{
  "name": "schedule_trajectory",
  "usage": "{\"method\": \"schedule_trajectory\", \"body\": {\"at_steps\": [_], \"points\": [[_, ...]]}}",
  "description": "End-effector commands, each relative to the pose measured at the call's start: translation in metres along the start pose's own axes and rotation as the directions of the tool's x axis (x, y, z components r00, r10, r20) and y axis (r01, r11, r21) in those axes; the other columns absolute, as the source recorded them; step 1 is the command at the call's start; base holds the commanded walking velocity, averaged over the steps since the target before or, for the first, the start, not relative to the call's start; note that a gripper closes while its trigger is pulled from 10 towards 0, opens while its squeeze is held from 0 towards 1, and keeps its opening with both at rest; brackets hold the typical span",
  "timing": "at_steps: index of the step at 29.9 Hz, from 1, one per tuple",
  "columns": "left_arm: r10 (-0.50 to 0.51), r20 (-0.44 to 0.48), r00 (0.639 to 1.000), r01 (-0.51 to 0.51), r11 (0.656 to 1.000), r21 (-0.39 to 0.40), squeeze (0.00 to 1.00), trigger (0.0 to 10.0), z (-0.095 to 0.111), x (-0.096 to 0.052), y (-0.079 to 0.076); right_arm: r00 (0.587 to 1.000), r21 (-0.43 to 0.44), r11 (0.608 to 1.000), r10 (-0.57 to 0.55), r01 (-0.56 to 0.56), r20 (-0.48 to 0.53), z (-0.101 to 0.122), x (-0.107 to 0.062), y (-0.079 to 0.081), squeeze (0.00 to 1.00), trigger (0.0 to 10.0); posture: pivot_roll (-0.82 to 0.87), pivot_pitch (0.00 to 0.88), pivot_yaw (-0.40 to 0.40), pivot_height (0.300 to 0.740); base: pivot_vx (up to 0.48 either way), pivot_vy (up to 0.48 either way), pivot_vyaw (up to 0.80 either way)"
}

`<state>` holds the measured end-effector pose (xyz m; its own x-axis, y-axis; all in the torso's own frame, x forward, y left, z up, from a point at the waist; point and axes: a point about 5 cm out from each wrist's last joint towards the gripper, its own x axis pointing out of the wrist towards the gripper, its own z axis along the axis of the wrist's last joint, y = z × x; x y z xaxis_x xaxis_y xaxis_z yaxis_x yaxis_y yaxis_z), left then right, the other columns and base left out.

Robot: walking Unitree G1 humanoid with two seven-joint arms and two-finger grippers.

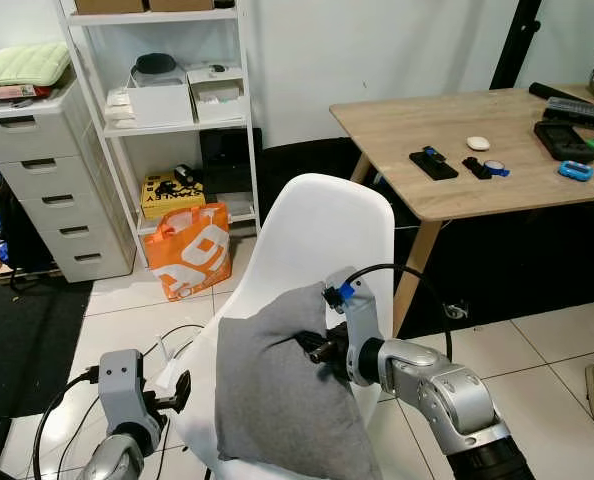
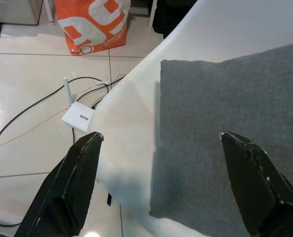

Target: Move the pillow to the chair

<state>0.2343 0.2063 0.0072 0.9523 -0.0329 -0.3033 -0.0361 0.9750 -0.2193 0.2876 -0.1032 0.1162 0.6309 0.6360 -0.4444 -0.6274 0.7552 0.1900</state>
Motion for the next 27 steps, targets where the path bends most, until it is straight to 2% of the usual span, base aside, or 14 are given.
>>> {"method": "schedule_trajectory", "body": {"at_steps": [1,4,5,11,13,14,18,20,21,22,24,25,26,27], "points": [[0.013,-0.009,1.0,-0.013,1.0,-0.005,0.0,10.0,-0.001,-0.003,0.003,1.0,-0.02,1.0,-0.006,0.006,-0.003,0.004,0.001,0.001,0.0,10.0,-0.21,0.019,0.036,0.64,0.0,0.0,0.0],[0.012,-0.012,1.0,-0.012,1.0,-0.006,0.0,10.0,-0.002,-0.003,0.002,0.998,-0.021,0.998,-0.056,0.056,-0.021,0.005,-0.001,-0.009,0.0,10.0,-0.21,0.02,0.036,0.63,0.0,0.0,0.0],[0.01,-0.015,1.0,-0.01,1.0,-0.007,0.0,10.0,-0.003,-0.004,0.002,0.991,-0.011,0.992,-0.126,0.126,-0.036,0.007,-0.004,-0.021,0.0,10.0,-0.21,0.021,0.034,0.62,0.0,0.0,0.0],[0.013,-0.013,1.0,-0.013,1.0,-0.011,0.0,10.0,-0.003,-0.004,0.002,0.978,0.006,0.978,-0.207,0.208,-0.039,0.01,-0.008,-0.037,0.0,10.0,-0.2,0.023,0.034,0.6,0.0,0.0,0.0],[0.015,-0.013,1.0,-0.015,1.0,-0.014,0.0,10.0,-0.003,-0.005,0.002,0.963,0.017,0.963,-0.267,0.268,-0.027,0.014,-0.015,-0.053,0.0,10.0,-0.2,0.028,0.036,0.59,0.0,0.0,0.0],[0.015,-0.013,1.0,-0.015,1.0,-0.014,0.0,10.0,-0.003,-0.005,0.002,0.963,0.017,0.963,-0.267,0.268,-0.027,0.014,-0.015,-0.053,0.0,10.0,-0.2,0.028,0.036,0.59,0.0,0.0,0.0],[0.017,-0.014,1.0,-0.017,1.0,-0.014,0.0,10.0,-0.003,-0.007,0.004,0.94,0.018,0.94,-0.34,0.34,-0.019,0.017,-0.026,-0.071,0.0,10.0,-0.2,0.031,0.04,0.575,0.0,0.0,0.0],[0.015,-0.018,1.0,-0.015,1.0,-0.008,0.0,10.0,-0.003,-0.008,0.006,0.909,0.021,0.909,-0.415,0.416,-0.025,0.017,-0.037,-0.089,0.0,10.0,-0.2,0.039,0.048,0.565,0.0,0.0,0.0],[0.015,-0.018,1.0,-0.015,1.0,-0.008,0.0,10.0,-0.003,-0.008,0.006,0.909,0.021,0.909,-0.415,0.416,-0.025,0.017,-0.037,-0.089,0.0,10.0,-0.2,0.039,0.048,0.565,0.0,0.0,0.0],[0.012,-0.023,1.0,-0.012,1.0,-0.004,0.0,10.0,-0.003,-0.01,0.007,0.872,0.025,0.872,-0.488,0.488,-0.033,0.016,-0.048,-0.104,0.0,10.0,-0.2,0.043,0.054,0.555,0.0,0.0,0.0],[0.012,-0.023,1.0,-0.012,1.0,-0.004,0.0,10.0,-0.003,-0.01,0.007,0.872,0.025,0.872,-0.488,0.488,-0.033,0.016,-0.048,-0.104,0.0,10.0,-0.2,0.043,0.054,0.555,0.0,0.0,0.0],[0.011,-0.026,1.0,-0.011,1.0,-0.002,0.0,10.0,-0.003,-0.011,0.007,0.852,0.027,0.852,-0.522,0.523,-0.037,0.015,-0.052,-0.111,0.0,10.0,-0.2,0.045,0.055,0.55,0.0,0.0,0.0],[0.011,-0.026,1.0,-0.011,1.0,-0.002,0.0,10.0,-0.003,-0.011,0.007,0.852,0.027,0.852,-0.522,0.523,-0.037,0.015,-0.052,-0.111,0.0,10.0,-0.2,0.045,0.055,0.55,0.0,0.0,0.0],[0.009,-0.029,1.0,-0.009,1.0,0.0,0.0,10.0,-0.004,-0.011,0.007,0.817,0.03,0.816,-0.575,0.577,-0.041,0.014,-0.059,-0.12,0.0,10.0,-0.2,0.047,0.059,0.545,0.0,0.0,0.0]]}}
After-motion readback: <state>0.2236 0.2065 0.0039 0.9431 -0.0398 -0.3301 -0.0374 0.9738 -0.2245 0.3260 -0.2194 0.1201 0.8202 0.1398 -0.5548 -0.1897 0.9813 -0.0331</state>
